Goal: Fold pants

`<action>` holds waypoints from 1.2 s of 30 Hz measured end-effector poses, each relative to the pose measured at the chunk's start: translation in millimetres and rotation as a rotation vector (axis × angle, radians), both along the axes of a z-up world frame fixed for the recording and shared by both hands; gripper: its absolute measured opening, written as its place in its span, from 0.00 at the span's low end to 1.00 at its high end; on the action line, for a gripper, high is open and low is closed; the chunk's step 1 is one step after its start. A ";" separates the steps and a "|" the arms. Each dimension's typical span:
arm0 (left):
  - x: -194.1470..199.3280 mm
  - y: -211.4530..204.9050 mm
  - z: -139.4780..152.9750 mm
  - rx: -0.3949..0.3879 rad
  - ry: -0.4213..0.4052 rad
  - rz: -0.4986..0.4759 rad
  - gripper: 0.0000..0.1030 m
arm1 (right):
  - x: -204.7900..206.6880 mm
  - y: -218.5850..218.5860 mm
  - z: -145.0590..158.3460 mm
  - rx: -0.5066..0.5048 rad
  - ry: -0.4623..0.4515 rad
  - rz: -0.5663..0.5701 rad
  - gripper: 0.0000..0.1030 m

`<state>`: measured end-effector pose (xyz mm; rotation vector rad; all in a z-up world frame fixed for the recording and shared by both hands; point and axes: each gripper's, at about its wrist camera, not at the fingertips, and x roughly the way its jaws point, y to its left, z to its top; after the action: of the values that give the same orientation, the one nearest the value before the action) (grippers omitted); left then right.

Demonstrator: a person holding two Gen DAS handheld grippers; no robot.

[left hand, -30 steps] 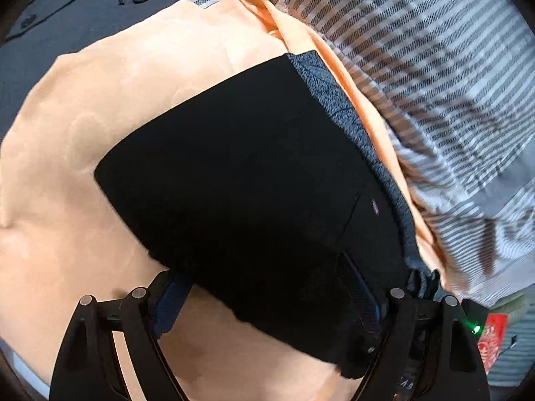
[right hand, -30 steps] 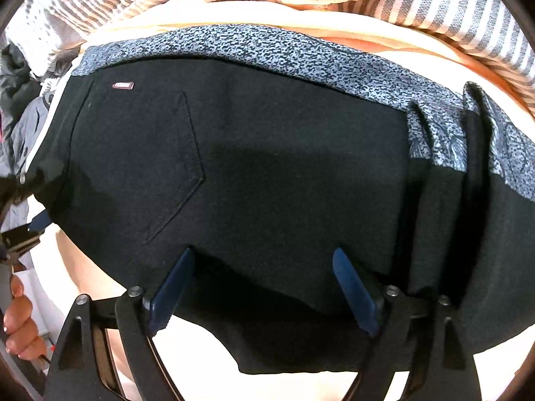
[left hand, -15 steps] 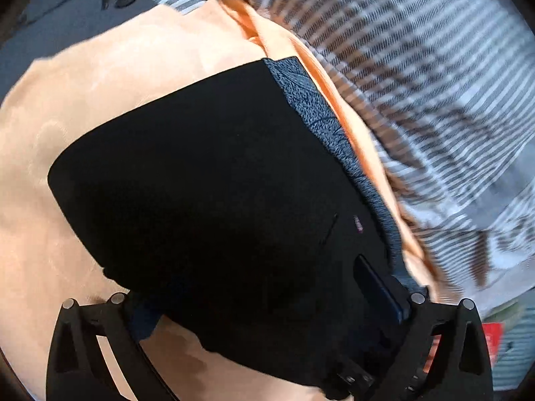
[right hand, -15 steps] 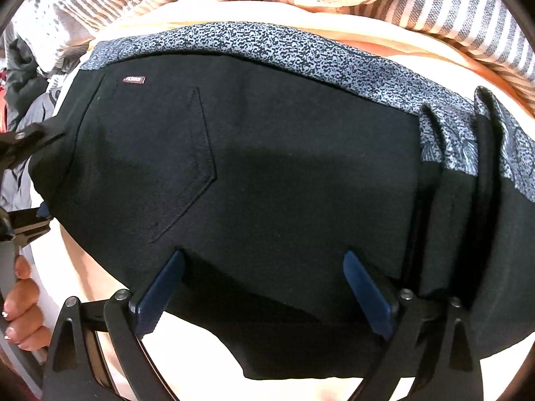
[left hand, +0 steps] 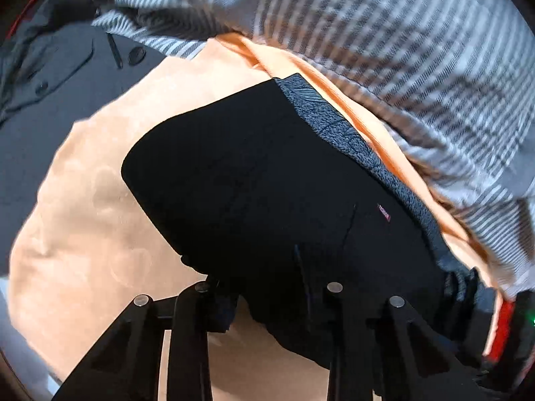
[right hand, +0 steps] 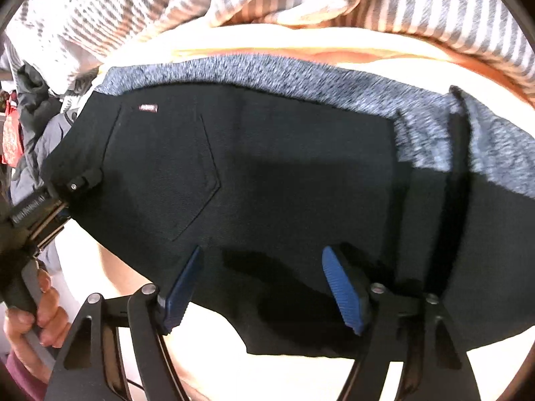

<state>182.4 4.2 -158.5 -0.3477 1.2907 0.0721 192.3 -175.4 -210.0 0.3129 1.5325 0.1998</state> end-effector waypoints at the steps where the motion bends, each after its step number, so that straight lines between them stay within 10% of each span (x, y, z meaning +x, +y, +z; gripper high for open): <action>1: -0.3 4.7 -3.9 -0.031 0.009 0.031 0.31 | -0.7 -1.0 2.3 0.003 -0.003 0.004 0.74; 11: -12.5 36.0 -23.4 -0.327 0.007 0.100 0.72 | -8.1 -0.5 -19.7 0.013 0.022 0.039 0.74; 19: -12.2 40.3 -36.5 -0.541 -0.026 0.236 0.72 | -11.2 -12.7 -17.6 0.048 0.024 0.026 0.75; 25: 5.8 10.8 -32.8 -0.430 -0.055 0.190 0.96 | -15.7 -19.3 -17.1 0.044 0.000 0.044 0.75; 28: 8.6 -4.2 -23.5 -0.235 -0.031 0.161 0.78 | -14.7 -17.9 -15.0 0.048 -0.003 0.043 0.74; 32: 4.6 -1.8 -15.5 -0.115 -0.017 0.160 0.28 | -15.2 -32.0 0.8 0.109 -0.014 -0.012 0.64; 36: 5.9 -18.5 5.6 -0.023 -0.057 0.067 0.22 | -20.0 -53.0 28.6 0.151 -0.068 -0.057 0.63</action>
<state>188.3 -14.3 -152.8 -0.4102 1.2248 0.1031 172.3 -228.4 -181.4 0.4644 1.4428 0.2790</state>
